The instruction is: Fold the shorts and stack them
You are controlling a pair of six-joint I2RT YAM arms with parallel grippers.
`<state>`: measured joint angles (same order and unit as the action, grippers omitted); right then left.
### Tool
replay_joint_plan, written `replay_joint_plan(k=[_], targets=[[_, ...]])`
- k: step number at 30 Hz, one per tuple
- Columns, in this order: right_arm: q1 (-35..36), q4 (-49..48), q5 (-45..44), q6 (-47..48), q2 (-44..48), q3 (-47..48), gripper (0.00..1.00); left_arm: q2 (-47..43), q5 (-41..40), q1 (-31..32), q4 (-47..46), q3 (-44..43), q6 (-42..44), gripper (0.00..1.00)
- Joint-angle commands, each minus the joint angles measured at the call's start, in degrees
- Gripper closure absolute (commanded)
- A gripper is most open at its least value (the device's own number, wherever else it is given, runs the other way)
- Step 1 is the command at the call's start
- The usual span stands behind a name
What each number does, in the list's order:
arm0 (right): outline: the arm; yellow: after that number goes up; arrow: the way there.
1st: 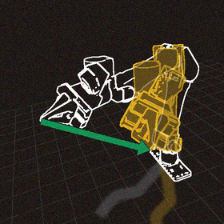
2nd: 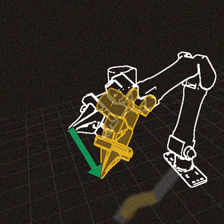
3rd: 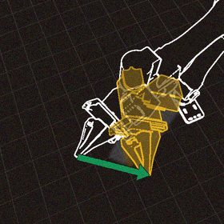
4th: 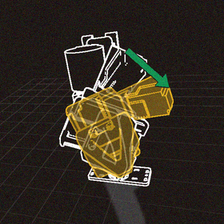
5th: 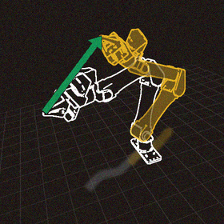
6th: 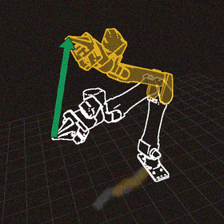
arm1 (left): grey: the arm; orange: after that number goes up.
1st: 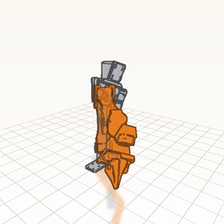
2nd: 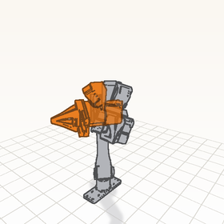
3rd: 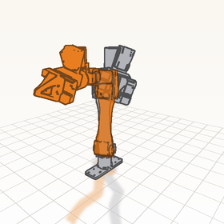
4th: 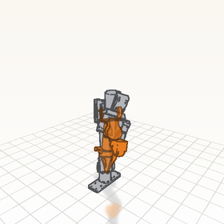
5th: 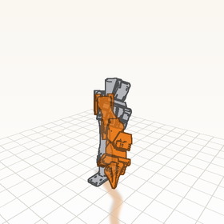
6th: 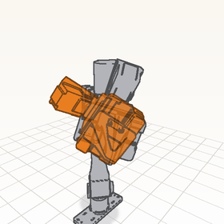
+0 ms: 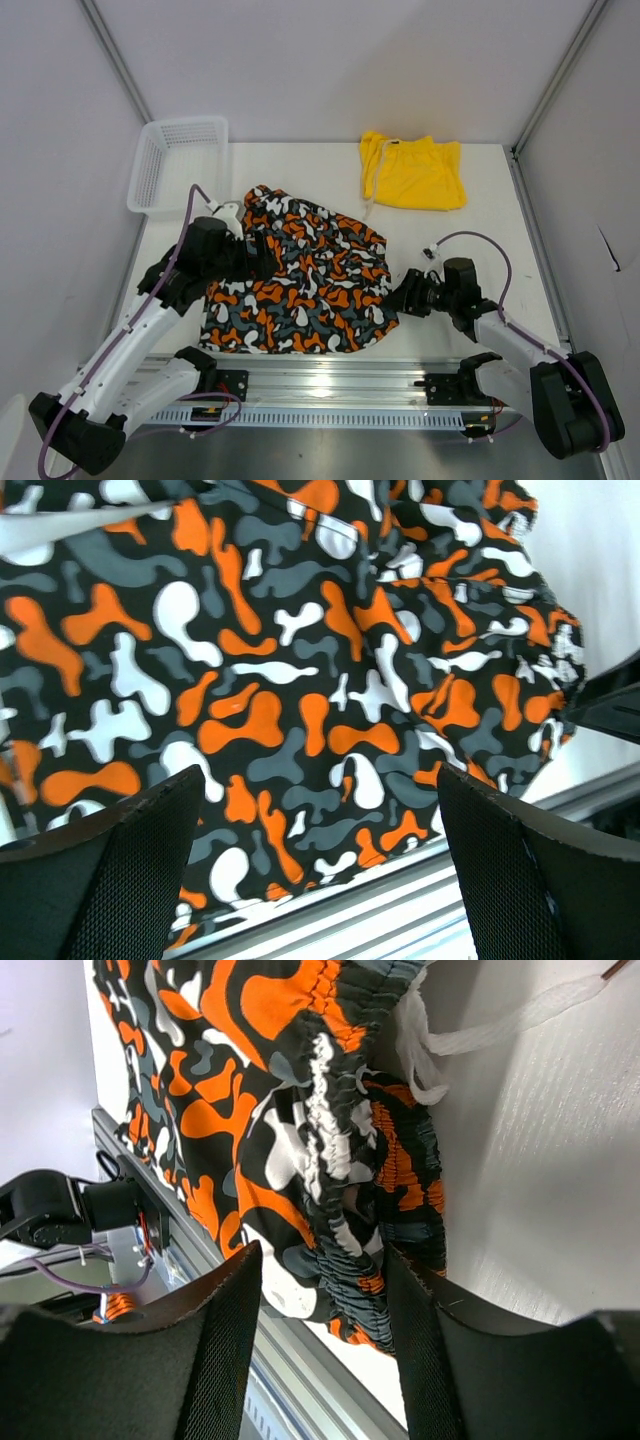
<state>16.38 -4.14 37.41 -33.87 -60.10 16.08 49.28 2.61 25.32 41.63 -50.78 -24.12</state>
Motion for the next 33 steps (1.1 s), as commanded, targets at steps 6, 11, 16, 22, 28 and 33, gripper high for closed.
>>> replay_joint_plan(k=[6,11,16,22,28,33], targets=[[0.7,-4.4,2.7,2.1,2.4,-3.0,0.49,3.9,8.5,5.2,-12.5,3.9,-4.9,0.01],[2.8,-5.2,2.8,2.5,0.9,-2.5,0.50,8.6,7.5,8.0,-14.8,4.4,-5.9,0.01],[4.2,-5.1,1.0,2.8,-2.9,1.6,0.85,9.3,7.1,8.0,-16.2,5.5,-6.5,0.01],[2.2,-2.8,-4.4,1.4,-17.3,12.7,1.00,10.0,5.7,7.7,-15.6,5.0,-6.3,0.01],[-10.2,-2.5,-3.8,-4.2,-33.3,22.9,1.00,8.6,5.0,5.5,-14.8,6.2,-5.5,0.01],[-15.1,-3.0,-8.3,-7.2,-35.1,25.1,1.00,6.8,4.0,4.4,-13.9,7.9,-5.3,0.01]])
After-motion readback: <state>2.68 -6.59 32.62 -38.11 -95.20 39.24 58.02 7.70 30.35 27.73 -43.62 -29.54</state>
